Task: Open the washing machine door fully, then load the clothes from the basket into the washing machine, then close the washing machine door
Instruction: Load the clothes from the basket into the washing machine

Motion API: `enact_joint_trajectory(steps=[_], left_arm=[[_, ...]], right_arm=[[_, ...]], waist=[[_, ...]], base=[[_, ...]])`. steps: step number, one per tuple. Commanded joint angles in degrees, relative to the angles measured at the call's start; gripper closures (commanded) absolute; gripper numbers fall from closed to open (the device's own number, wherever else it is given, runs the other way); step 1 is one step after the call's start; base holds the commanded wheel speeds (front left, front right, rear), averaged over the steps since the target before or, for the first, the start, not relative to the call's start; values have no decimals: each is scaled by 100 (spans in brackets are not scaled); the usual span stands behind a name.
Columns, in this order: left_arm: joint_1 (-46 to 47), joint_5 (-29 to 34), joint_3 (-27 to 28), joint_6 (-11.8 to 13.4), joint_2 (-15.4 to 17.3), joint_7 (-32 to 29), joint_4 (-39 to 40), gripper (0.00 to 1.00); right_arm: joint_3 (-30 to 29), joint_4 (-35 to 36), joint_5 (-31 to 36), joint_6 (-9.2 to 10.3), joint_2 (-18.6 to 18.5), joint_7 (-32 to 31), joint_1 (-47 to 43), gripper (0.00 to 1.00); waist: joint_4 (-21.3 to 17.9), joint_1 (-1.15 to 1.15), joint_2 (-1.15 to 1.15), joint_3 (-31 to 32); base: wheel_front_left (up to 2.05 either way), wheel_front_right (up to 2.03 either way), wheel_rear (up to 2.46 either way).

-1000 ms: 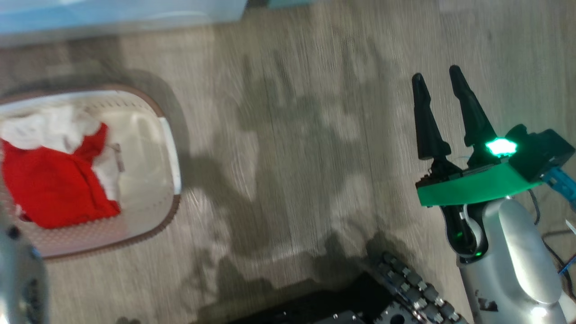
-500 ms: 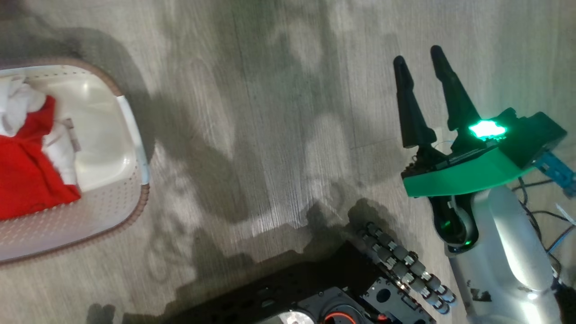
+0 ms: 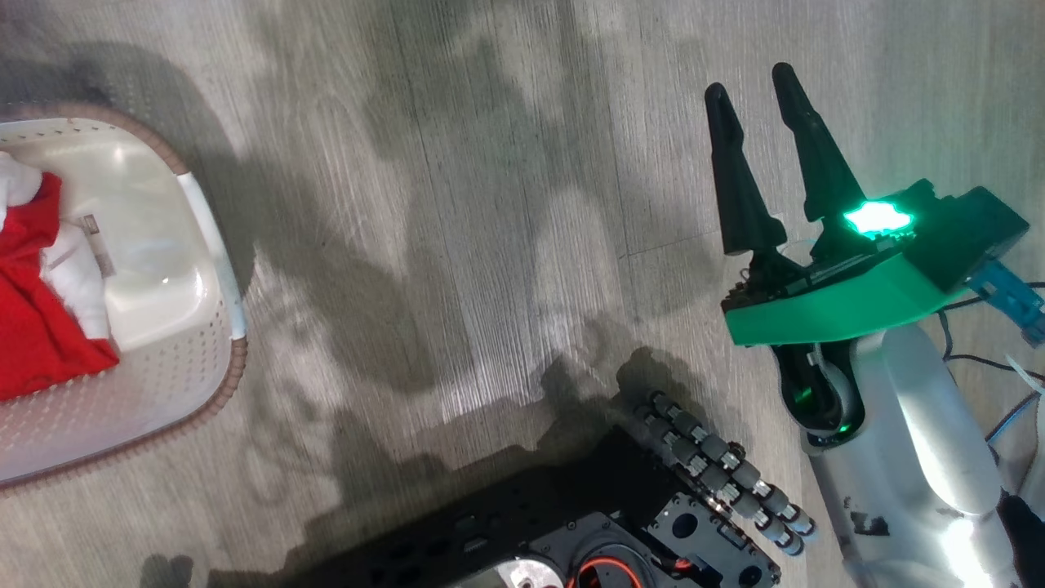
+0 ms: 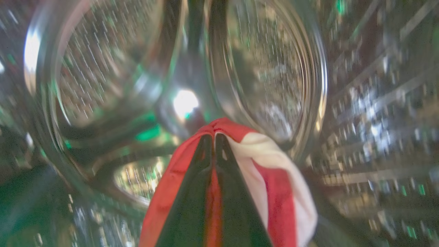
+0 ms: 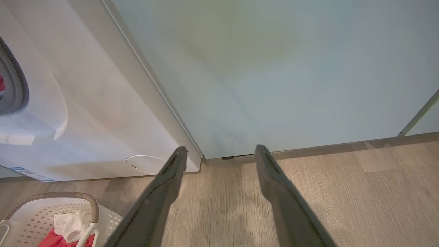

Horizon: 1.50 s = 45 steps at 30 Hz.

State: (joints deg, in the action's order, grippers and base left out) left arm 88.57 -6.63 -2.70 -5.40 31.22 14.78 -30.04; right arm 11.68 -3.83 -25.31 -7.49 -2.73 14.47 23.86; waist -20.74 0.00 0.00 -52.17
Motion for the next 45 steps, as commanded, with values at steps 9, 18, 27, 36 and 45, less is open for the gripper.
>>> enact_joint_trajectory(steps=[9,18,27,36,45], left_arm=[[-111,-69,-240,-147,135,21,-1260,100],[419,-37,-489,-176,185,20,-2099,95],[280,-73,-475,-140,144,21,-2034,0],[-334,-254,-408,-161,-122,21,-1806,0],[-1790,-543,-331,-194,-709,21,-1441,0]], right_arm=[[120,105,37,0,-15,52,-234,0],[206,74,18,0,-15,52,-268,0],[145,38,45,0,-15,52,-223,0],[-79,8,279,0,-15,52,-206,0],[-418,-95,671,0,-15,52,-365,0]], waist=[[70,0,0,104],[27,0,0,186],[76,0,0,319],[336,0,0,716],[837,0,0,1701]], base=[[0,0,0],[0,0,0],[0,0,0],[0,0,0],[0,0,0]])
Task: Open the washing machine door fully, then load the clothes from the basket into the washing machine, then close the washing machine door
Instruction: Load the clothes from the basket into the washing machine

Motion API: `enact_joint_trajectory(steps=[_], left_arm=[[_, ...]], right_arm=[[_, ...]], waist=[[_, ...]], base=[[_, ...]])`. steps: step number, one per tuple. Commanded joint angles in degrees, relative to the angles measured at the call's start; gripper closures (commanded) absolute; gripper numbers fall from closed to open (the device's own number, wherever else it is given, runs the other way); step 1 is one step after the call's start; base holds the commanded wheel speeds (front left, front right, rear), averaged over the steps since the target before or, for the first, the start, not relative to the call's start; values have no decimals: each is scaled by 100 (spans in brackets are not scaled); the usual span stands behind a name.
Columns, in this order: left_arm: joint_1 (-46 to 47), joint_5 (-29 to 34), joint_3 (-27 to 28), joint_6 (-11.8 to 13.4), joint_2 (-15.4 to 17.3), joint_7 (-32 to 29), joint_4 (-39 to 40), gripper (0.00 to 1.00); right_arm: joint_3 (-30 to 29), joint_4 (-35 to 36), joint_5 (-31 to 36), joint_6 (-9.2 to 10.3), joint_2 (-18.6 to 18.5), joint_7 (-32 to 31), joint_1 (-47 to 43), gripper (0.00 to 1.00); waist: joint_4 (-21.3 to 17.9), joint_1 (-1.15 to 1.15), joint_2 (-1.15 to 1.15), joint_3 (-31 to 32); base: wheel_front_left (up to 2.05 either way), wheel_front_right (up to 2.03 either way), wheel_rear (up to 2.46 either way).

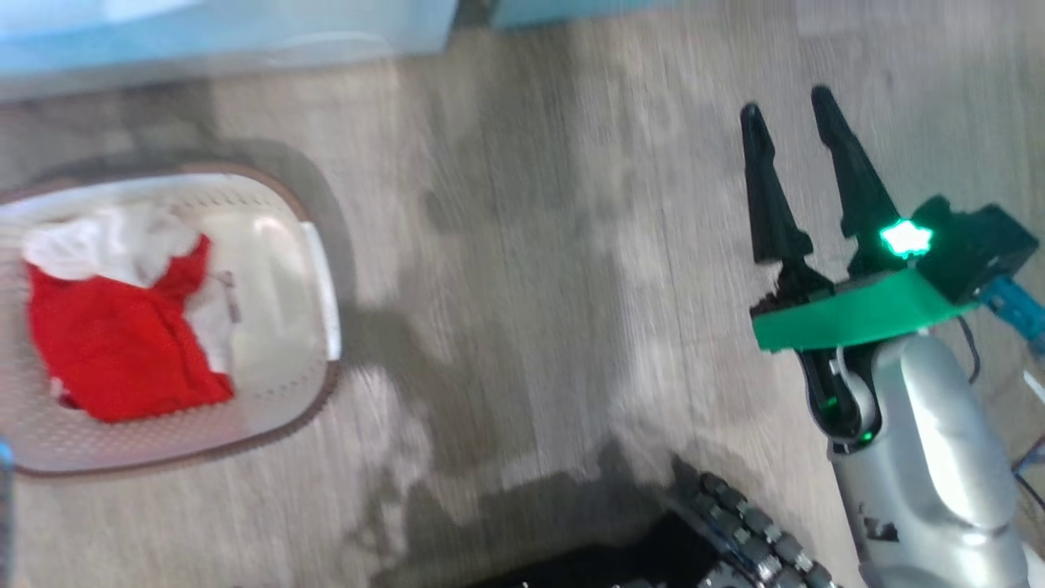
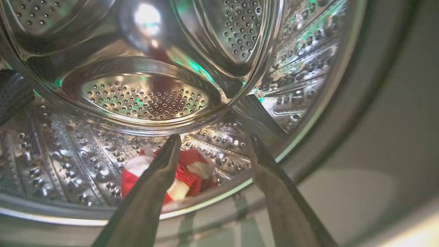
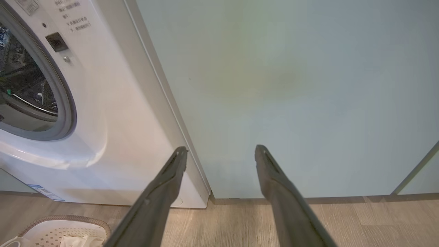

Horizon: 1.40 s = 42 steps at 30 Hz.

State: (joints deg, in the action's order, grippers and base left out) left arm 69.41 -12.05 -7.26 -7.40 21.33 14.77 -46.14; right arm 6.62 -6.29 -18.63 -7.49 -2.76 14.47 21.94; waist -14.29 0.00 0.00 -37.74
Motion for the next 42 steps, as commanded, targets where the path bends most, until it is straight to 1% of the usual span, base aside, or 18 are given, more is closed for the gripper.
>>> enact_joint_trajectory(steps=[1,9,10,11,14,17,24,29,34,42], left_arm=[[-49,-23,138,4,223,22,232,0],[-1581,-148,282,-5,-383,22,877,0],[-2007,-153,312,-6,-550,22,1076,0],[-2007,-153,312,-6,-550,22,1076,0],[-2611,-156,264,-7,-765,23,1384,0],[-3172,-99,160,-7,-857,23,1698,0],[-4387,-51,243,-8,-1195,23,2348,0],[-5099,73,453,10,-1474,23,2749,0],[-5625,97,612,15,-1693,23,3183,0],[-6109,184,607,7,-1827,23,3757,0]], right_arm=[[60,135,47,0,-11,52,-206,0],[-234,21,329,0,-11,52,-571,0],[-297,-12,372,0,-11,52,-684,0],[-297,-12,372,0,-11,52,-684,0],[-397,-44,409,0,-11,52,-869,0],[-423,-72,450,0,-11,52,-1042,0],[-502,-136,452,0,-11,52,-1419,0],[-548,-134,433,0,-11,52,-1688,0],[-530,-133,435,0,-11,52,-1876,0],[-543,-63,421,0,-11,52,-1982,0]], waist=[[239,0,0,372],[698,0,0,1401],[801,0,0,1669],[801,0,0,1669],[956,0,0,2043],[1064,0,0,2396],[1248,0,0,3102],[1356,0,0,3457],[1401,0,0,3692],[1406,0,0,3814]], base=[[0,0,0],[0,0,0],[0,0,0],[0,0,0],[0,0,0],[0,0,0],[0,0,0],[0,0,0],[0,0,0],[0,0,0]])
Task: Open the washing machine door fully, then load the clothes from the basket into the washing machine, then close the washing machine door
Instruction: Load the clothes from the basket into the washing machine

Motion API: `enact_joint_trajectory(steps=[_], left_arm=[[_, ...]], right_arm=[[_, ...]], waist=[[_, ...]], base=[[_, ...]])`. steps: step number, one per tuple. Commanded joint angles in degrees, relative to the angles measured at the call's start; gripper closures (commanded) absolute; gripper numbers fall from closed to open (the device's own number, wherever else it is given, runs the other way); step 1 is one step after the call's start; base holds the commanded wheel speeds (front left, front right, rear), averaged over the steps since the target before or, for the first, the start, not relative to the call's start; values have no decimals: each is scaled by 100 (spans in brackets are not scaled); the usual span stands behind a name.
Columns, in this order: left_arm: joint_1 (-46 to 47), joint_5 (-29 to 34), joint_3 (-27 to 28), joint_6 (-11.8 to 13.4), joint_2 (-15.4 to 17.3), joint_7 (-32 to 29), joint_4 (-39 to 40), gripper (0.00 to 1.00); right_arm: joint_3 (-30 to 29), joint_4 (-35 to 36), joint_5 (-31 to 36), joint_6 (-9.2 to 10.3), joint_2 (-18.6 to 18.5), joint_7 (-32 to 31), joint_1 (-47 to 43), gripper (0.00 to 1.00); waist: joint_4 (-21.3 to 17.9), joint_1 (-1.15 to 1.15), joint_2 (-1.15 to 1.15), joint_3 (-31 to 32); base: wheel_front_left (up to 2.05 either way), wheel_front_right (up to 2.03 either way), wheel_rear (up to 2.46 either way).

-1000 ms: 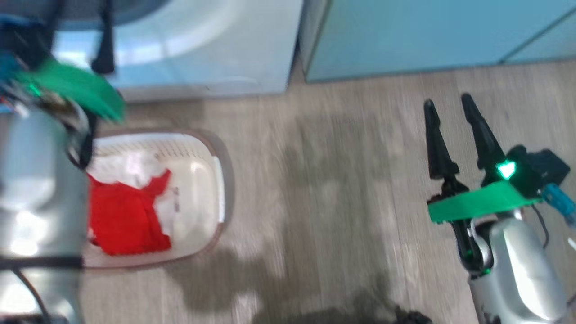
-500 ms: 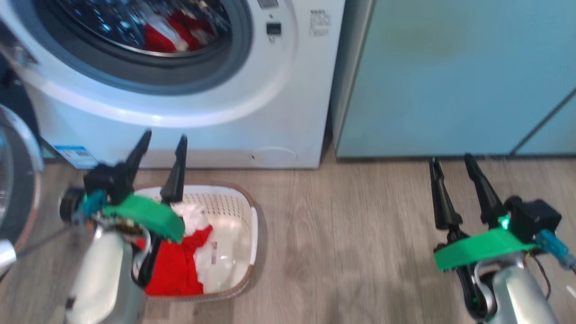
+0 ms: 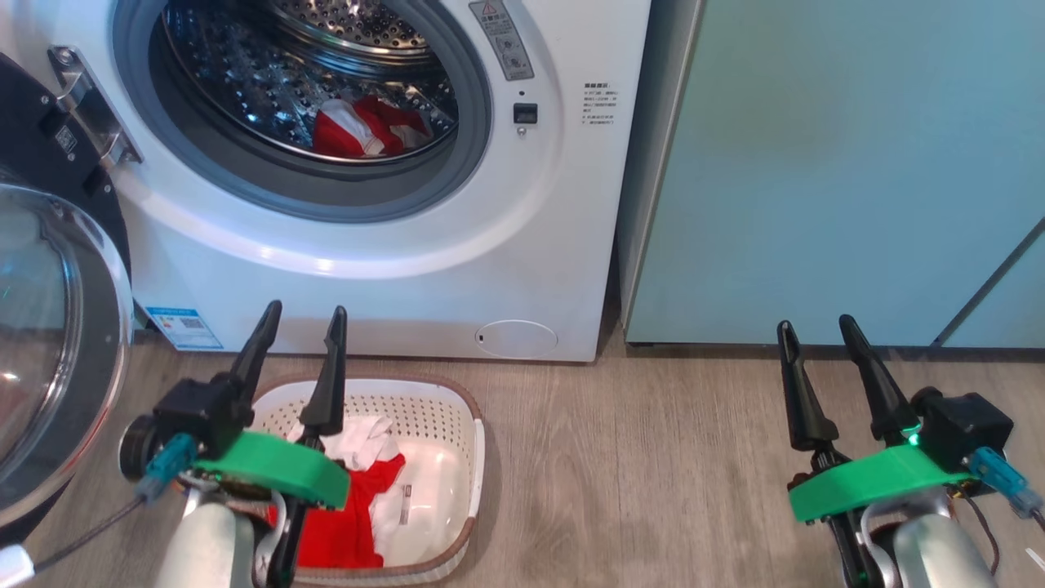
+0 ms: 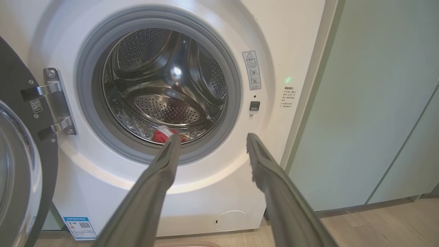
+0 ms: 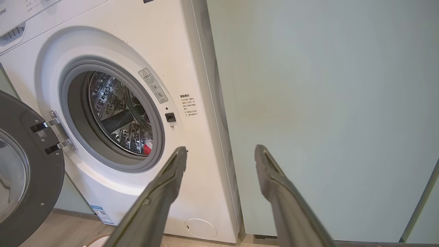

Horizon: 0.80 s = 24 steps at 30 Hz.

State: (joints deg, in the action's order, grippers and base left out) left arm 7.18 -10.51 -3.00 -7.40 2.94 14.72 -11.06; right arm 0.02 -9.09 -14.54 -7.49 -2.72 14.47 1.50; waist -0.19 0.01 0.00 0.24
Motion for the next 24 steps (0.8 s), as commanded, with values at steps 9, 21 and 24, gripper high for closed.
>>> enact_joint_trajectory(steps=[9,21,24], left_arm=[[-84,-134,123,146,-4,28,501,0],[-145,-111,-90,193,-5,28,436,0],[-148,-104,-110,191,-5,28,420,0]], right_arm=[[135,234,-19,0,-16,52,37,0],[172,206,-47,0,-16,52,59,0],[170,207,-45,0,-16,52,50,0]], waist=[[-48,-1,0,40],[-86,-1,0,22],[-83,-1,0,30]], base=[[0,0,0],[0,0,0],[0,0,0]])
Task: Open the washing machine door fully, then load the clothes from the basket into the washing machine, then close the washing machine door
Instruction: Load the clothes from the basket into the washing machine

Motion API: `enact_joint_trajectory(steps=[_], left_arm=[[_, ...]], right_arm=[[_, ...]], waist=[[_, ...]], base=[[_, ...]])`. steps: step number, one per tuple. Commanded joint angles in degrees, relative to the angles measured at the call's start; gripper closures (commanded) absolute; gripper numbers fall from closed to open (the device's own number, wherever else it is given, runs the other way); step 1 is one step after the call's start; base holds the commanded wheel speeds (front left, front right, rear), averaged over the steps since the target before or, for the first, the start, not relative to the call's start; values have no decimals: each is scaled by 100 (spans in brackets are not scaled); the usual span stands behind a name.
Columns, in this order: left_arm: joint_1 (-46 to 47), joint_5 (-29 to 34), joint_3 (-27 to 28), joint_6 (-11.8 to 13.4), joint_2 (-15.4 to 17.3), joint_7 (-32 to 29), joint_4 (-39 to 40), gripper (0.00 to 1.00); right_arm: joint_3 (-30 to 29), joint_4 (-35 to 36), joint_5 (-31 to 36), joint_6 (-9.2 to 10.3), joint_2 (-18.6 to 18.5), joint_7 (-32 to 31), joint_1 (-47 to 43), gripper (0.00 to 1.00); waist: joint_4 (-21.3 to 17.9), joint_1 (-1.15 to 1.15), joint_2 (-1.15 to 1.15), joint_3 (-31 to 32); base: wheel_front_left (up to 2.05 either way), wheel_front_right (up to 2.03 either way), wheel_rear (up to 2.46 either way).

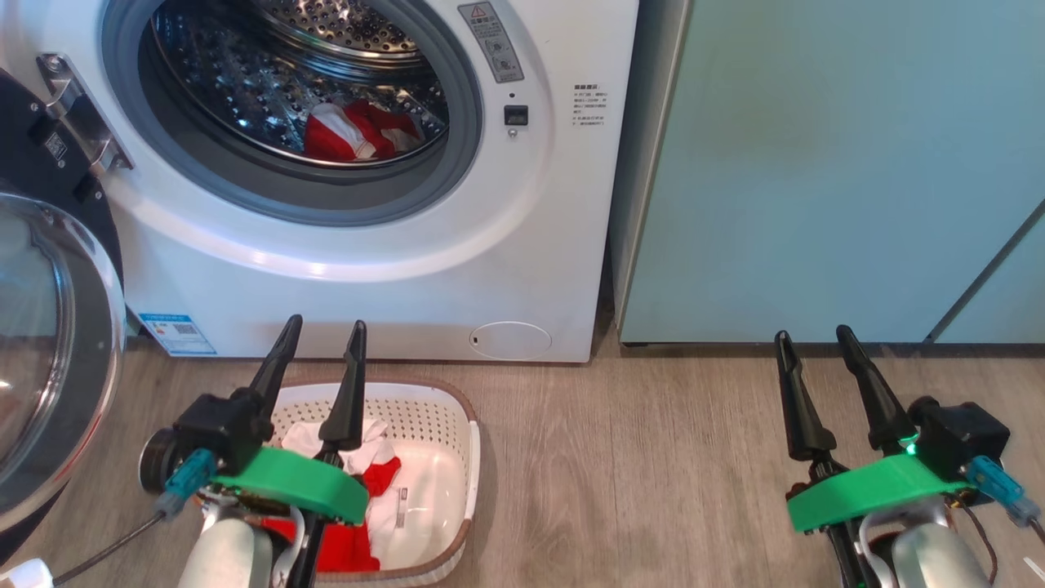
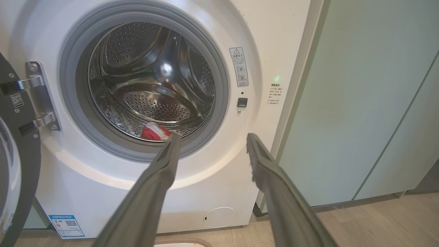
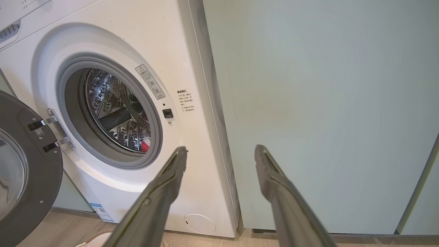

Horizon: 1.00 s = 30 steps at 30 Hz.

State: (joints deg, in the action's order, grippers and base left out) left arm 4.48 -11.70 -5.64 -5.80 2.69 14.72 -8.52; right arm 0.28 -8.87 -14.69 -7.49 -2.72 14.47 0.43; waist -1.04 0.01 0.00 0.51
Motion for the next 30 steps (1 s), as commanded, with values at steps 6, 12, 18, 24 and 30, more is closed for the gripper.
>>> enact_joint_trajectory(steps=[6,12,18,24,30], left_arm=[[122,8,126,34,20,28,136,0],[129,-4,101,47,20,28,117,0],[121,1,95,45,19,28,106,0],[112,-11,76,42,19,28,78,0],[121,-9,76,52,19,28,54,0]], right_arm=[[164,178,-18,0,-16,52,136,0],[193,188,-25,0,-16,52,129,0],[211,180,-25,0,-16,52,124,0],[219,172,-35,0,-16,52,136,0],[227,173,-49,0,-16,52,149,0]], waist=[[0,-1,0,23],[5,-1,0,20],[4,-1,0,22],[1,-1,0,41],[-2,-1,0,36]], base=[[0,0,0],[0,0,0],[0,0,0],[0,0,0],[0,0,0]])
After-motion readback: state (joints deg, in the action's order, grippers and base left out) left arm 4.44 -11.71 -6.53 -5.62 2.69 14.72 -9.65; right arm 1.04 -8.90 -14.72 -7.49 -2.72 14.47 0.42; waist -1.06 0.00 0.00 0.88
